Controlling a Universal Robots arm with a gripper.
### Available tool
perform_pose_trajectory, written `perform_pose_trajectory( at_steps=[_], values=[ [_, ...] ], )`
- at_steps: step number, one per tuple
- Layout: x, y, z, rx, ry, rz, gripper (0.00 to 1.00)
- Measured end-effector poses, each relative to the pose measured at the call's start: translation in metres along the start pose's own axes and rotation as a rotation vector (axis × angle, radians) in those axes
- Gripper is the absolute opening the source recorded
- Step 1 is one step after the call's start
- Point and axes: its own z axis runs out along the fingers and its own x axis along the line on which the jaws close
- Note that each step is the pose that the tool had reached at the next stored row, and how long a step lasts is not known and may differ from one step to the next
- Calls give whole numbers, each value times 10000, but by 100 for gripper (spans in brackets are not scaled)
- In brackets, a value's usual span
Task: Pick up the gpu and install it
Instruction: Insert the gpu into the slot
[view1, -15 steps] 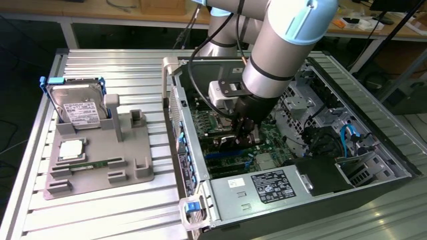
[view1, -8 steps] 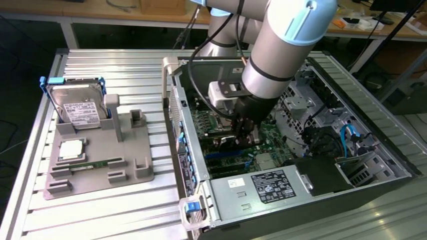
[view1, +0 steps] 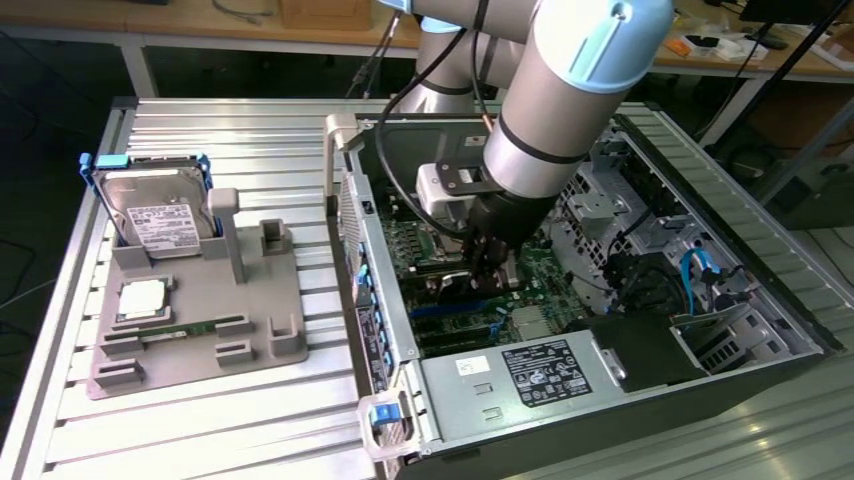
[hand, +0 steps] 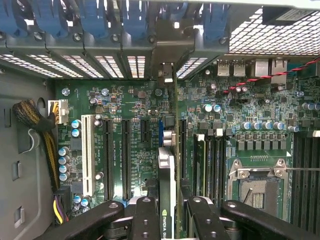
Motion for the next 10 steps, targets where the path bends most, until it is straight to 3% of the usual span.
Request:
perform_pose_trajectory(
  at_steps=[10],
  values=[
    [27, -1, -3, 4, 0, 74, 27]
  ],
)
